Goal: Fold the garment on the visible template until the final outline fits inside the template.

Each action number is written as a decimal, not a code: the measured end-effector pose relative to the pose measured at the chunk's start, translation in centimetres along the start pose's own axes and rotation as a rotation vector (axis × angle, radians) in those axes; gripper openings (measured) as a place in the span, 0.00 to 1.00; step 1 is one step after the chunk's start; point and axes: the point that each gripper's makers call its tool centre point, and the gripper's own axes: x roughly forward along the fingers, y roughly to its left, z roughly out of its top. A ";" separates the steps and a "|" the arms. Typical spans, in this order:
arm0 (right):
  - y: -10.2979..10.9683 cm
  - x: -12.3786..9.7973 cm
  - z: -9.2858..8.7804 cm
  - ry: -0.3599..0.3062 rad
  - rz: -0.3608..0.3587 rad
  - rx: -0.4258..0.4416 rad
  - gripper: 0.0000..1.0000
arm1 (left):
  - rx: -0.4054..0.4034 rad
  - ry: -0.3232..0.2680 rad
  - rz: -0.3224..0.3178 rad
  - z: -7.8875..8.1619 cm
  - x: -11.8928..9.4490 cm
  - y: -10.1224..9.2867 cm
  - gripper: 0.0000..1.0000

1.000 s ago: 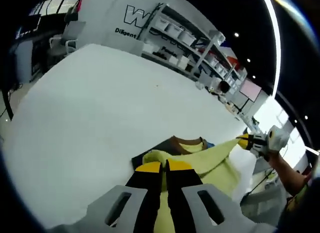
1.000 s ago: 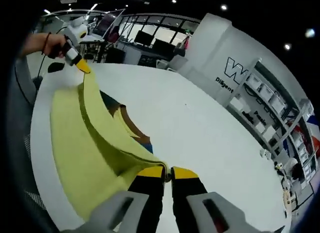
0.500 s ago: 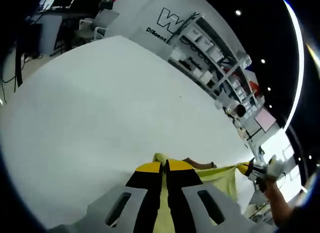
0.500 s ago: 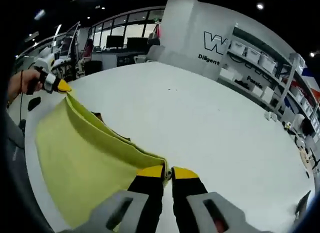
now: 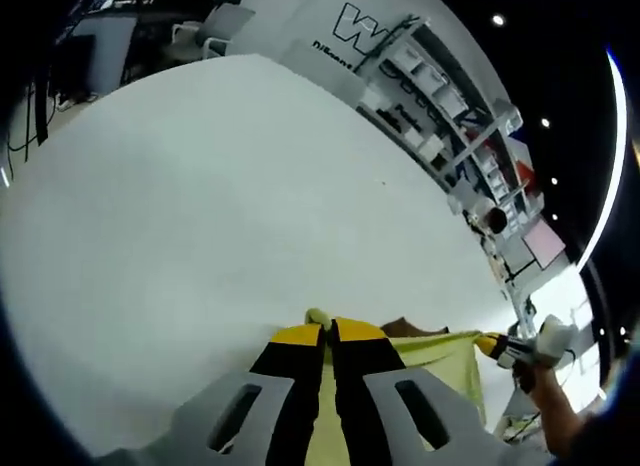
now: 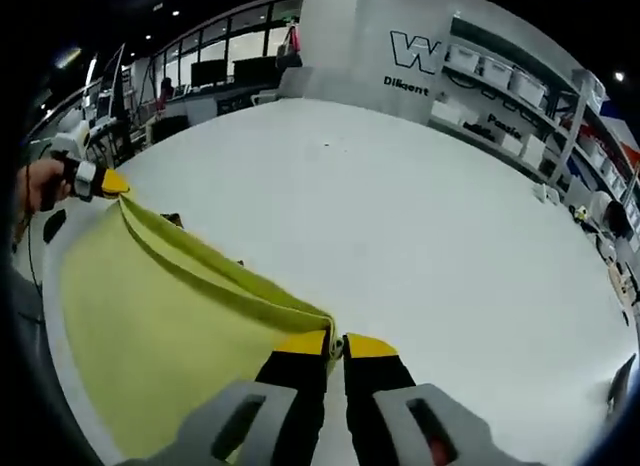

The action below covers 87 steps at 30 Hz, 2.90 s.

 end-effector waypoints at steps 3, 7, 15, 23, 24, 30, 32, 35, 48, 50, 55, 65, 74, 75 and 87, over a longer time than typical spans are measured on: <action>-0.8 0.1 -0.2 0.022 -0.042 -0.026 0.05 | -0.001 -0.017 -0.011 0.4 0.3 -0.3 0.00; -0.8 0.2 0.5 0.000 -0.037 -0.058 0.06 | -0.012 -0.019 -0.018 0.6 0.3 -0.4 0.02; -1.0 -1.0 0.9 -0.024 -0.054 -0.022 0.12 | 0.014 -0.095 -0.023 2.5 -0.7 -0.3 0.15; 0.5 -3.4 1.5 -0.083 -0.060 -0.039 0.15 | 0.169 -0.025 -0.046 0.4 -1.9 -0.5 0.17; 0.7 -3.6 1.4 -0.085 -0.056 -0.033 0.15 | 0.197 -0.009 -0.047 0.0 -2.0 -0.4 0.18; 1.6 -4.3 0.9 -0.084 -0.036 -0.018 0.17 | 0.228 0.026 -0.060 -1.2 -2.8 -0.3 0.18; 2.2 -4.5 0.3 -0.060 -0.012 -0.014 0.19 | 0.247 0.044 -0.065 -1.7 -3.3 -0.2 0.18; 2.3 -4.9 -0.1 -0.057 -0.008 -0.011 0.20 | 0.265 0.056 -0.081 -2.0 -3.8 -0.3 0.19; 4.8 -6.6 -3.2 0.010 0.080 -0.016 0.22 | 0.305 0.107 -0.190 -5.6 -6.3 0.7 0.17; 5.0 -6.8 -3.5 0.015 0.089 -0.015 0.24 | 0.315 0.111 -0.203 -6.0 -6.7 0.7 0.17; 5.8 -7.5 -5.0 0.044 0.117 -0.003 0.25 | 0.323 0.134 -0.258 -6.9 -7.7 0.5 0.17; 6.5 -8.6 -6.5 0.056 0.155 0.027 0.28 | 0.285 0.136 -0.301 -8.6 -8.7 0.6 0.17; 7.1 -10.3 -8.8 0.060 0.210 0.133 0.31 | 0.295 0.152 -0.355 -10.2 -9.4 0.6 0.18; 7.2 -10.4 -9.0 0.061 0.214 0.145 0.32 | 0.297 0.147 -0.358 -10.2 -9.4 0.6 0.18; 9.0 -10.9 -10.9 0.105 0.297 0.245 0.14 | 0.272 0.168 -0.404 -11.4 -9.7 0.3 0.07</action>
